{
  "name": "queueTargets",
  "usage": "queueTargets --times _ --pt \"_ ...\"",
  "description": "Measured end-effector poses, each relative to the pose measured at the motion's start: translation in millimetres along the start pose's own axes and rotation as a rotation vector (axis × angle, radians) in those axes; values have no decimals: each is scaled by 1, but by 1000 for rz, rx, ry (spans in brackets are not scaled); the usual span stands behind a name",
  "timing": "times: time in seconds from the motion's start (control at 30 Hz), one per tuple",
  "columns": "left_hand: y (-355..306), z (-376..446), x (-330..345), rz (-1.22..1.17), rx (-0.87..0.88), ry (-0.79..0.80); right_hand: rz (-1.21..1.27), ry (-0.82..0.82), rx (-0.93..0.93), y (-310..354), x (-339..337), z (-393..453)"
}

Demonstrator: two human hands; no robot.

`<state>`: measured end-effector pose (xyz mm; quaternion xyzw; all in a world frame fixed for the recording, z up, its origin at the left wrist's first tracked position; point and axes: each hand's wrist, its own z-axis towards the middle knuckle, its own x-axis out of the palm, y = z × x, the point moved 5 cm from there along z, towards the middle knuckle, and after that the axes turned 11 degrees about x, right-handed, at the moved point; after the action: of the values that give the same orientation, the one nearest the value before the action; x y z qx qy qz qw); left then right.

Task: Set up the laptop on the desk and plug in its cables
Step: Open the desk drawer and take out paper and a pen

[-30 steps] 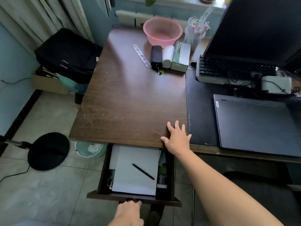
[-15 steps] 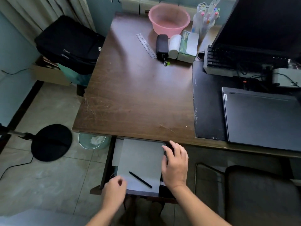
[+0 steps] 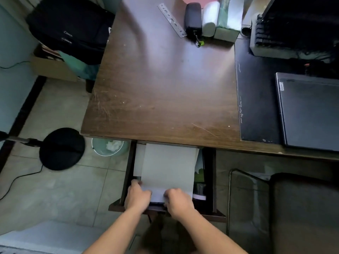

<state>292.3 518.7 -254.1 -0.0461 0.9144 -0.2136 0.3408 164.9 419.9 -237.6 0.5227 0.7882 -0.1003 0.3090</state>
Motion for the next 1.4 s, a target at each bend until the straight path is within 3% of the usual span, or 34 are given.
queueTargets --times 0.33,0.57,0.63,0.73,0.87,0.97,1.2,1.4 --pt "9 9 -7 56 2 -29 -25 208 19 7 20 13" --pt "2 3 -10 -120 -29 -43 142 242 80 -4 15 8" --pt "2 3 -13 -207 -45 -20 154 203 87 -11 9 0" --pt "-2 2 -20 -302 -7 12 78 5 131 -27 -11 -21" --pt "-10 -9 -23 -460 -5 81 234 -145 257 -47 -27 -47" --pt "-22 -16 -21 -529 12 164 246 -145 257 -48 -34 -55" --pt "-38 -38 -37 -600 -11 121 215 -201 178 -26 -77 -67" --pt "-42 -84 -73 -594 157 119 98 -91 145 -12 -107 -102"
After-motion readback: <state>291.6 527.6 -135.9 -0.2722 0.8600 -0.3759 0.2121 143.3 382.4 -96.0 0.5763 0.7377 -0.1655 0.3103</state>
